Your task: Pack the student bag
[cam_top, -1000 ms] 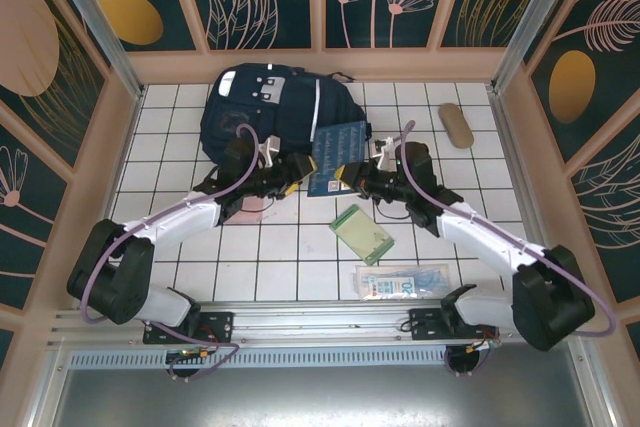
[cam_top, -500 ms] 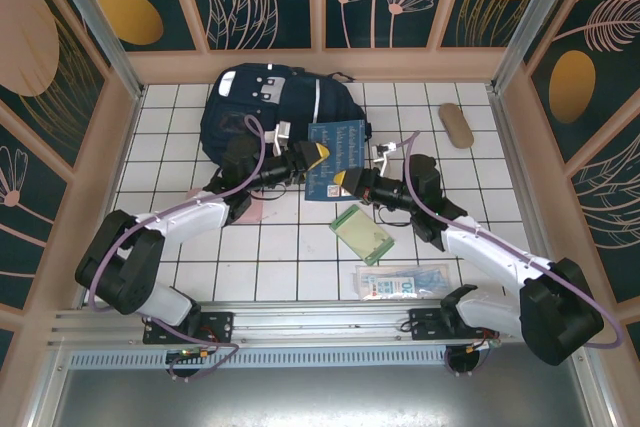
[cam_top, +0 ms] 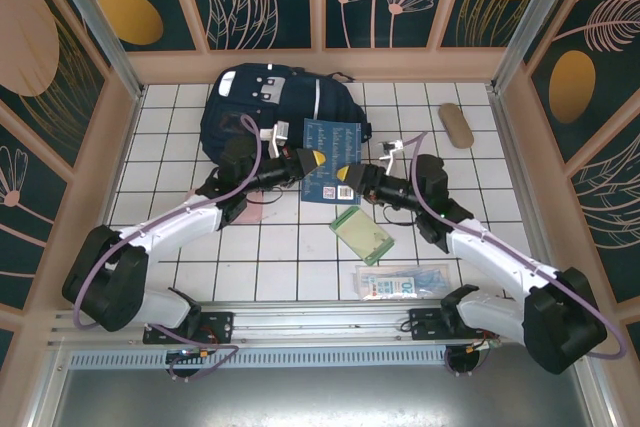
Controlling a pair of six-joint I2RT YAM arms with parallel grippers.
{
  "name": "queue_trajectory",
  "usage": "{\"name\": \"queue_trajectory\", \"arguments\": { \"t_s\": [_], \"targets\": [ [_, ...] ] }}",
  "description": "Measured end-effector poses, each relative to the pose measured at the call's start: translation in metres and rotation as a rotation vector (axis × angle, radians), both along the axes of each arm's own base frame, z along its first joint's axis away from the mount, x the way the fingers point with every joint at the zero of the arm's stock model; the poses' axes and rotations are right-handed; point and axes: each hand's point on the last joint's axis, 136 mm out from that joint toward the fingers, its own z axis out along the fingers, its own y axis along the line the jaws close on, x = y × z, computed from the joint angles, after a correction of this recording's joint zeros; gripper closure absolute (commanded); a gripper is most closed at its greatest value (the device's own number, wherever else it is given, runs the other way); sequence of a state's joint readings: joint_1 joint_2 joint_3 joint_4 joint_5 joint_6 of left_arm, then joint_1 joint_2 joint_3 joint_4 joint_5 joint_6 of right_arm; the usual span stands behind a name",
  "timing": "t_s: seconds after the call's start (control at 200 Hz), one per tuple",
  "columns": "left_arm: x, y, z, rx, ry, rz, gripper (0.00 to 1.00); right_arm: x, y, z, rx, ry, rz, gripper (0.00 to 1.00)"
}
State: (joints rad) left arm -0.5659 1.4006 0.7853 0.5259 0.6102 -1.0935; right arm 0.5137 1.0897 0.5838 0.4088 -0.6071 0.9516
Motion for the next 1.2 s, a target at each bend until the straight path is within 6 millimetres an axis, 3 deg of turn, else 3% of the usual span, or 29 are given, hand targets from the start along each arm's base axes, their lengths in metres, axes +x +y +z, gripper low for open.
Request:
{"name": "queue_trajectory", "arguments": {
  "t_s": [0.1, 0.255, 0.515, 0.616, 0.681, 0.706, 0.756, 0.806, 0.936, 1.016, 1.086, 1.151, 1.201],
  "targets": [
    [-0.003, -0.001, -0.001, 0.013, -0.024, -0.020, 1.00, 0.004, -0.009, 0.006, 0.022, -0.027, -0.007, 0.43],
    [-0.015, -0.001, -0.006, 0.013, -0.038, -0.069, 1.00, 0.004, -0.018, -0.001, 0.053, -0.017, -0.004, 0.51],
    [-0.029, -0.007, -0.005, 0.006, -0.051, -0.146, 1.00, -0.004, -0.008, -0.002, 0.106, -0.001, 0.067, 0.68],
    [-0.033, -0.008, -0.005, 0.003, -0.052, -0.164, 1.00, -0.006, -0.003, -0.001, 0.115, -0.001, 0.086, 0.79],
    [-0.034, -0.009, -0.004, 0.001, -0.054, -0.169, 1.00, -0.008, -0.002, -0.001, 0.116, -0.002, 0.091, 0.93],
    [-0.034, -0.009, -0.004, 0.001, -0.054, -0.169, 0.92, -0.008, -0.002, -0.001, 0.115, -0.007, 0.092, 1.00],
    [-0.033, -0.009, -0.005, 0.004, -0.054, -0.168, 0.70, -0.007, -0.002, -0.002, 0.115, -0.001, 0.086, 1.00],
    [-0.031, -0.010, -0.007, 0.026, -0.058, -0.166, 0.56, -0.005, -0.004, -0.006, 0.099, 0.004, 0.071, 1.00],
    [-0.010, -0.008, -0.003, 0.141, -0.085, -0.083, 0.35, 0.008, -0.027, -0.022, 0.009, 0.040, -0.079, 1.00],
    [0.011, -0.003, 0.013, 0.224, -0.119, -0.005, 0.31, 0.021, -0.058, -0.028, -0.056, 0.054, -0.238, 1.00],
    [0.036, -0.001, 0.040, 0.278, -0.170, 0.058, 0.31, 0.031, -0.084, -0.035, -0.113, 0.071, -0.362, 1.00],
    [0.064, -0.001, 0.064, 0.307, -0.219, 0.107, 0.29, 0.036, -0.100, -0.041, -0.163, 0.088, -0.440, 1.00],
    [0.084, 0.000, 0.072, 0.327, -0.241, 0.139, 0.29, 0.037, -0.109, -0.046, -0.203, 0.101, -0.485, 1.00]
  ]
}}
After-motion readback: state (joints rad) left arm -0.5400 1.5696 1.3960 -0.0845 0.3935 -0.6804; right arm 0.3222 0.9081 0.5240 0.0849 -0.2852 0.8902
